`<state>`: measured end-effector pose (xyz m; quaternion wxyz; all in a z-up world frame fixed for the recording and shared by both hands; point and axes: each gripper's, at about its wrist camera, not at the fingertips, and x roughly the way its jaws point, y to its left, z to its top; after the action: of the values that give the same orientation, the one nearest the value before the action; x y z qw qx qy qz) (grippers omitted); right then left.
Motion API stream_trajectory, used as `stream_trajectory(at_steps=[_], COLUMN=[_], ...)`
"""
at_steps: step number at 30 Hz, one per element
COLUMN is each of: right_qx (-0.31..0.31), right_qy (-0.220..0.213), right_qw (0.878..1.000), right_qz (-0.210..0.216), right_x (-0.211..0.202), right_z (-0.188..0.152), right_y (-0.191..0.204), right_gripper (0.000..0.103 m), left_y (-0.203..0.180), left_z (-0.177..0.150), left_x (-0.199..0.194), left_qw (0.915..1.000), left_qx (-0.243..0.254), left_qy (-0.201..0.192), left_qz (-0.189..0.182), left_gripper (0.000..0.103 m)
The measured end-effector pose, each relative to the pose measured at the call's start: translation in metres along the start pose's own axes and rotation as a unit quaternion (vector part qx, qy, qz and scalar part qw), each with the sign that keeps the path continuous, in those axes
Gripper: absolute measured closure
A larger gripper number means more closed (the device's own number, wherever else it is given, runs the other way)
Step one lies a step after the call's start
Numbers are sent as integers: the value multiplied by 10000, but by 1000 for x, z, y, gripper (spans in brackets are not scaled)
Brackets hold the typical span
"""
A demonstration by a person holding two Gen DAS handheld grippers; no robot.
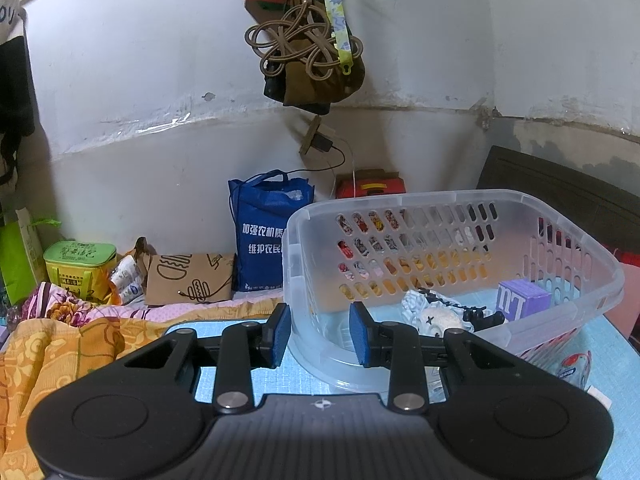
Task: Organize objects
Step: 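Grasp the grey plush cat with the right tool, then lift the plush cat over the basket and release it with the right tool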
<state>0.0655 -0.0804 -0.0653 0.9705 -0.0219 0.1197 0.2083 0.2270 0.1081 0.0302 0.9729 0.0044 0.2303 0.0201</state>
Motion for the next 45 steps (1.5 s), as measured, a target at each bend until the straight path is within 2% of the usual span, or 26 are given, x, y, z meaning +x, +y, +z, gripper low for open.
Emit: stream_trajectory(at_steps=[14, 19, 21, 27, 37, 41, 45], right_qx=[-274, -371, -410, -347, -116, 98, 11], right_qy=[198, 227, 230, 96, -334, -512, -742], right_qw=[9993, 9988, 9986, 9992, 9991, 9985, 9969], right_qz=[-163, -211, -241, -150, -231, -183, -259], right_x=[15, 17, 17, 7, -19, -31, -36], right_z=[-12, -14, -15, -13, 10, 35, 62], right_y=[11, 14, 14, 11, -15, -39, -53], right_gripper=[1, 8, 17, 19, 19, 19, 19], left_y=[-1, -1, -1, -1, -2, -2, -1], left_z=[1, 2, 2, 2, 2, 2, 2], left_x=[0, 0, 0, 0, 0, 0, 1], left_qw=[10000, 10000, 10000, 10000, 10000, 10000, 10000], left_qx=[25, 19, 20, 21, 14, 16, 16], left_qy=[-14, -13, -14, -18, -18, -16, -12], left_qz=[12, -2, 2, -2, -9, -5, -3], left_gripper=[67, 67, 67, 67, 67, 67, 67])
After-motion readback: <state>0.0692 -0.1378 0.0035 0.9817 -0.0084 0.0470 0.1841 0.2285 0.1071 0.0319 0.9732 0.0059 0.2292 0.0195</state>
